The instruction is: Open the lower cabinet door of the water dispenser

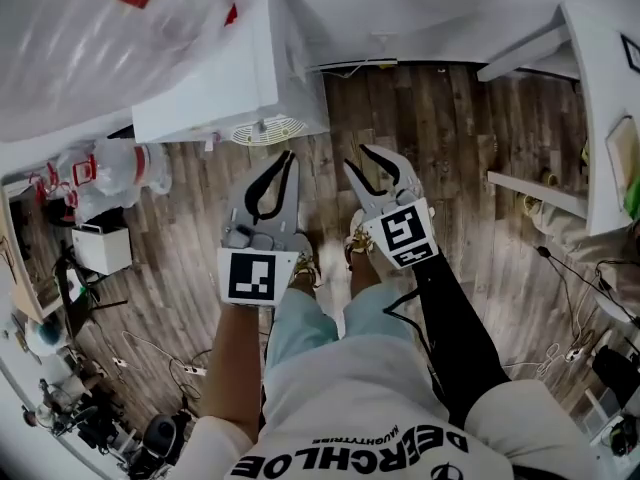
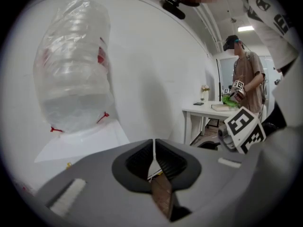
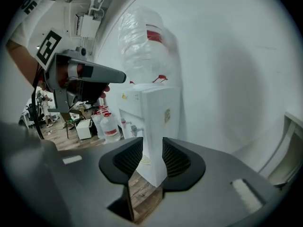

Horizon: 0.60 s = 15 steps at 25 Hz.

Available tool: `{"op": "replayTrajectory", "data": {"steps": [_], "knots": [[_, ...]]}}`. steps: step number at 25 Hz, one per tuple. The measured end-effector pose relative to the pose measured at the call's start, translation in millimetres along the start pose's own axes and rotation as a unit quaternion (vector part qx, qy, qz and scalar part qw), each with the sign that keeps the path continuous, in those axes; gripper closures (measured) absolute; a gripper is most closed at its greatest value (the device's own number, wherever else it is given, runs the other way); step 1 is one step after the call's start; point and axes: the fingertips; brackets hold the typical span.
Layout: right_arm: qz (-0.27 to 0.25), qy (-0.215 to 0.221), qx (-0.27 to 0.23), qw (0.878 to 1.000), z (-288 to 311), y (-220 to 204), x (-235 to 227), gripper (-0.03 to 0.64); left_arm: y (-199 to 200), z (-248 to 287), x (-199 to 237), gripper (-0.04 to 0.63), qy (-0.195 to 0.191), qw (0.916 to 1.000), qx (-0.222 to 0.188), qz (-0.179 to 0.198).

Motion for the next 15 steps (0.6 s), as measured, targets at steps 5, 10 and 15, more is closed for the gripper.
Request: {"op": "replayTrajectory", "data": {"steps": [5, 10, 15], "knots": [[-0.006, 0.008, 0.038, 0.999, 32.2, -53.4, 10.0, 0.489, -40.3, 20.8, 3.7, 0.541, -0.018, 0.9995, 0.019, 0.015], [-0.012, 0.002, 0.066, 0.998, 67.7, -93.1, 14.0, 0.477, -85.4, 39.0, 13.9, 0.541, -0.042, 0.9986, 0.033, 0.006], [-0.03, 0.015, 0.096, 0.995, 105.8, -137.0, 28.0, 0.466, -132.7, 57.8, 19.0, 0.541, -0.062, 0.9968, 0.049, 0.002]]}}
Point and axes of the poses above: the fingertips, and each gripper's own axes: z forward along the fingers, x to its left, y out of its top, and after that the axes turned 6 degrees about -y, right-handed
